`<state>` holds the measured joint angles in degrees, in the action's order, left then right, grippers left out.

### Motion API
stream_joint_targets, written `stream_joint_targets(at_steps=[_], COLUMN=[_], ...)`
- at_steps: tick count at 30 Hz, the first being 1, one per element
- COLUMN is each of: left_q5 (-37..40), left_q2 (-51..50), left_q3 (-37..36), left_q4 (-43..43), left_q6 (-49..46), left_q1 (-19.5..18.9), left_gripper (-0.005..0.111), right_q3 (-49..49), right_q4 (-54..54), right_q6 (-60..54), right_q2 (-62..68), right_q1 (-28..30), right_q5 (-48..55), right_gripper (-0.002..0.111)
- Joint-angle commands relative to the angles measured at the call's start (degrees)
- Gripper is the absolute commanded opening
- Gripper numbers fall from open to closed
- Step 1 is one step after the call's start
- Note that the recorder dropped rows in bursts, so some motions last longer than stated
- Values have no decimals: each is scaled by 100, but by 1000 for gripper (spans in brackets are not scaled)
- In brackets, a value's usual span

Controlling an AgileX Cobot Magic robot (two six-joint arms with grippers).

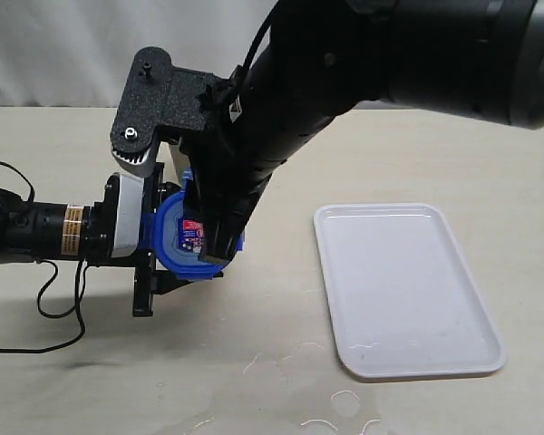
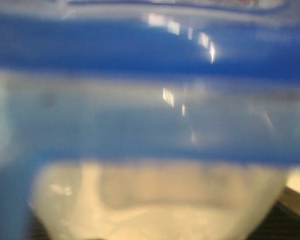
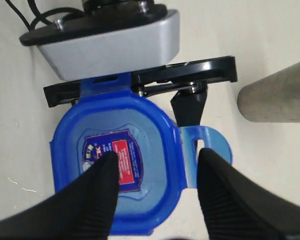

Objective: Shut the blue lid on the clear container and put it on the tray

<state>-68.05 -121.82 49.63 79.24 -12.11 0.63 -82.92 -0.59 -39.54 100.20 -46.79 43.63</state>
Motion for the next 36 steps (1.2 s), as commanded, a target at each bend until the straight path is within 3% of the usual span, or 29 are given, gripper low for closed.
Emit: stream_joint_targets(at_steps=[1, 7, 13, 19, 36], left_q5=[-191, -191, -191, -191, -191], left_q2=[57, 57, 57, 57, 57], left_q3=[-13, -13, -13, -13, -13], left_q4=[-23, -23, -23, 63, 116], left_q6=[-13, -1, -1, 11, 37], left_q1=[10, 10, 10, 10, 10], left_gripper=[0, 0, 0, 0, 0], right_q3=[-32, -32, -32, -32, -32], right_q4=[59, 133, -1079, -1792, -1969], right_q6=[-77, 54, -676, -1372, -1184], right_q2=[236, 306, 306, 306, 874], right_q1=[7, 121, 512, 533, 531], right_q5=[-32, -32, 471, 571, 1474], right_gripper=[45, 45, 45, 45, 45])
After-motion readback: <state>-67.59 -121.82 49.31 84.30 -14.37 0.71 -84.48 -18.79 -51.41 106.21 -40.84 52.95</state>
